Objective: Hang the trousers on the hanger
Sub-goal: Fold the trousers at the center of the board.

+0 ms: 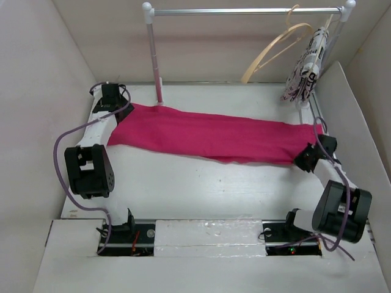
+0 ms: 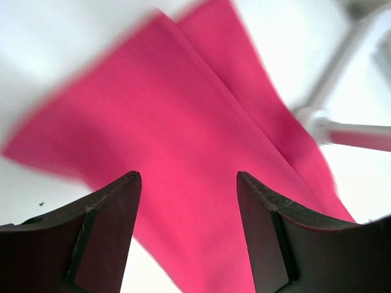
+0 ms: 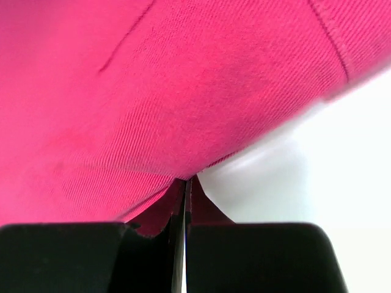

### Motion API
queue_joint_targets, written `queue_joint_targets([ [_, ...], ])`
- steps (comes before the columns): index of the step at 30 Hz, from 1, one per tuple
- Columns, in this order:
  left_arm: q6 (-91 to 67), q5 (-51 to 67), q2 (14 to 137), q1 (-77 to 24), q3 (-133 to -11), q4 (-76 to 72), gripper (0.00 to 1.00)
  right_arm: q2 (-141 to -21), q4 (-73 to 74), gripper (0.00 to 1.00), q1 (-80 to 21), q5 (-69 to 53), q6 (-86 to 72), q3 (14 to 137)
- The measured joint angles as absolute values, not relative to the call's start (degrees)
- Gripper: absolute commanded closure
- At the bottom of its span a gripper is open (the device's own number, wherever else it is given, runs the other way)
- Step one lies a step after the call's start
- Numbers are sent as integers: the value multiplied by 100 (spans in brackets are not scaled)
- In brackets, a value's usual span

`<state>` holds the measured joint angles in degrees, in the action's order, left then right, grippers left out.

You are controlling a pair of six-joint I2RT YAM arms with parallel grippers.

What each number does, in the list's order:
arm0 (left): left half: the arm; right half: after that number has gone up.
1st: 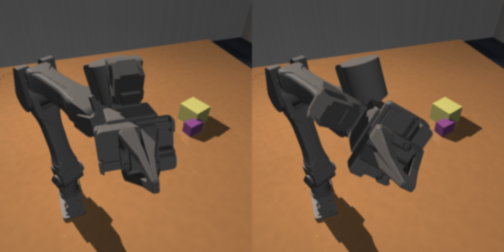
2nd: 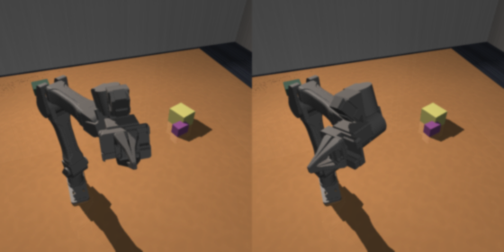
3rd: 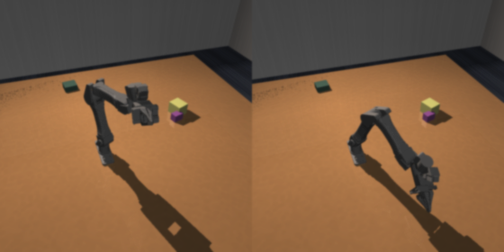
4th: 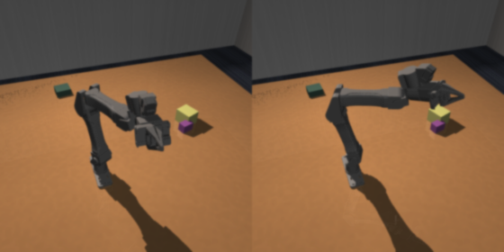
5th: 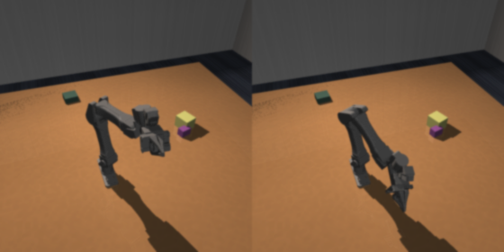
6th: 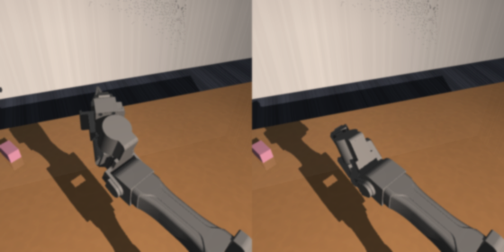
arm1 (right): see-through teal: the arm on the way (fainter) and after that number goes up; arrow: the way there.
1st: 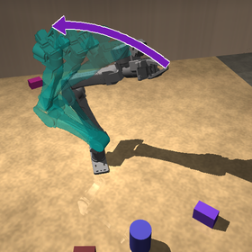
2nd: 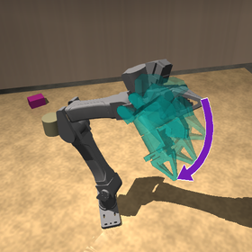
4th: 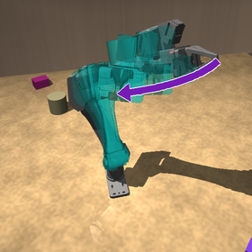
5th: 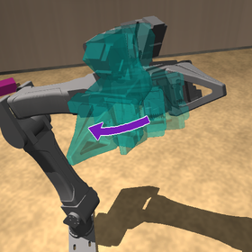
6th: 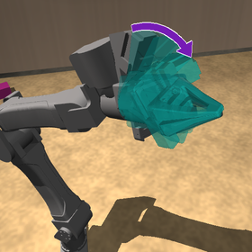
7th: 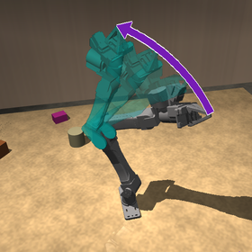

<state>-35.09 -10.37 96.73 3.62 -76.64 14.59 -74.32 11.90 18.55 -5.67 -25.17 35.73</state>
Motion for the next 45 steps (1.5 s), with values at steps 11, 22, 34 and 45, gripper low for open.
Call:
queue_joint_targets([
  [11, -3553, -1063, 9778, 722, -6984, 1708, 40, -6080, 2432, 39, 3468, -958, -1459, 3232],
  [22, -3393, -1105, 11004, 202, -8412, 1798, 63, -5378, 2528, 66, 1157, -1621, -939, 3607],
  [34, -3516, -1343, 12248, 381, -9618, 2265, 54, -4705, 2864, 64, -174, -1835, -744, 2947],
  [45, -3457, -1358, 12685, 379, -10092, 2392, 70, -4965, 2814, 64, -1140, -1640, -1059, 2768],
])
